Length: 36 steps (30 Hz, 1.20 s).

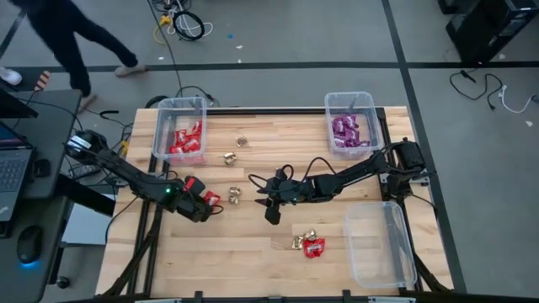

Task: Sort candy
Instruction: Put the red candy into the top left transparent bin

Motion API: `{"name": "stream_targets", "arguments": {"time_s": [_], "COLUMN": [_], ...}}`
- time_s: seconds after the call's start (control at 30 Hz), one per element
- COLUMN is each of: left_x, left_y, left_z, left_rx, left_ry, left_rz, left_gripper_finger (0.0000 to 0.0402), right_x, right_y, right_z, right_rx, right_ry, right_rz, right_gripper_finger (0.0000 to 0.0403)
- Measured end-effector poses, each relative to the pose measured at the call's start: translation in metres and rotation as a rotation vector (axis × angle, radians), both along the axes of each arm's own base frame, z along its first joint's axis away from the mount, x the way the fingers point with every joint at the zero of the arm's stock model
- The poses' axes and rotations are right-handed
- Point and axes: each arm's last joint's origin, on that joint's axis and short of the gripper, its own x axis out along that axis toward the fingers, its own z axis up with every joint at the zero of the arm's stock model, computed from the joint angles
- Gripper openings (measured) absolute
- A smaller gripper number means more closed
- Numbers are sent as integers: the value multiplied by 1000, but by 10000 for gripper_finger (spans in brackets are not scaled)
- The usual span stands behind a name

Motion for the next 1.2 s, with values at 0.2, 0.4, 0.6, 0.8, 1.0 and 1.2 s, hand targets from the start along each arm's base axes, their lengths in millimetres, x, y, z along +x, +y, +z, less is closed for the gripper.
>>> {"name": "stream_targets", "arguments": {"time_s": [0.2, 0.4, 0.6, 0.8, 1.0, 1.2], "left_x": [0, 2, 15, 28, 35, 32], "left_y": [0, -1, -9, -15, -24, -27], "left_z": [0, 2, 20, 46, 80, 130], "left_rx": [3, 6, -11, 9, 96, 260], "left_ry": [13, 19, -23, -60, -81, -68], "left_rz": [-38, -72, -158, -230, -305, -332], "left_gripper_finger": [49, 6, 2, 1, 0, 0], "right_x": [0, 0, 0, 0, 0, 0], "right_y": [0, 0, 0, 0, 0, -1], "right_z": [0, 0, 0, 0, 0, 0], "right_rx": [-4, -7, -13, -14, -28, -31], "right_ry": [0, 0, 1, 1, 4, 8], "right_rz": [2, 4, 7, 8, 15, 14], "right_gripper_finger": [151, 151, 151, 151, 151, 151]}}
